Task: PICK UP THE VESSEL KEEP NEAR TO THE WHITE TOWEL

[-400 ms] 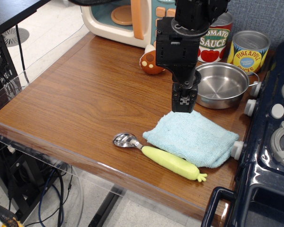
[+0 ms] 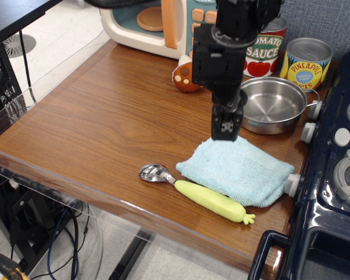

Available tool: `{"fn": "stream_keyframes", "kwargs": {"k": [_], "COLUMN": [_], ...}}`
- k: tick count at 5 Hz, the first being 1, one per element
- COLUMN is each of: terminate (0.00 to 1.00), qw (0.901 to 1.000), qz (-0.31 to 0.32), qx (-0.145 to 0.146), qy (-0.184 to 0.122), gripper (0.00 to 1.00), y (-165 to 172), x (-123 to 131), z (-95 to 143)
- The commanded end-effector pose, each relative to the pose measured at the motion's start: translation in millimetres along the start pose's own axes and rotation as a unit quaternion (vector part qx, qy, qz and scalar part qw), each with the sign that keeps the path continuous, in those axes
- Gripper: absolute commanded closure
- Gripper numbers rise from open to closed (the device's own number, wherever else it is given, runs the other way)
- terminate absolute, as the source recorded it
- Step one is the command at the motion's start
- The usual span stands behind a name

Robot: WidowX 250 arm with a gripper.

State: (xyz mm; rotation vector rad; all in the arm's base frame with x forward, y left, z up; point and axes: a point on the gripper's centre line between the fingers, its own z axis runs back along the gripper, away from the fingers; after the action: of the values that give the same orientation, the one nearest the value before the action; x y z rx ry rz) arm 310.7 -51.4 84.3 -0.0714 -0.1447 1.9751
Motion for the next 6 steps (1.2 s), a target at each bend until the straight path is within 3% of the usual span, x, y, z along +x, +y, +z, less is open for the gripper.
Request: {"fn": "stream_keyframes", "kwargs": {"k": [1, 4, 5, 6], "terminate": [0.00, 0.00, 0.00, 0.00], "qw": [0.9987, 0.9905, 0.9887, 0.9881], "qz": [-0.040, -0.116, -0.134, -0.138], "qx": [-0.008, 0.000, 0.000, 0.002], "qy": [0.031, 0.073, 0.068, 0.069], "gripper": [0.00, 0.00, 0.00, 1.00], "y": [-20.8, -43.8, -50.4, -49.9], "x": [-22.9, -59.8, -65.6, -66.5], "z": [-2.8, -37.7, -52.3, -60.9]}}
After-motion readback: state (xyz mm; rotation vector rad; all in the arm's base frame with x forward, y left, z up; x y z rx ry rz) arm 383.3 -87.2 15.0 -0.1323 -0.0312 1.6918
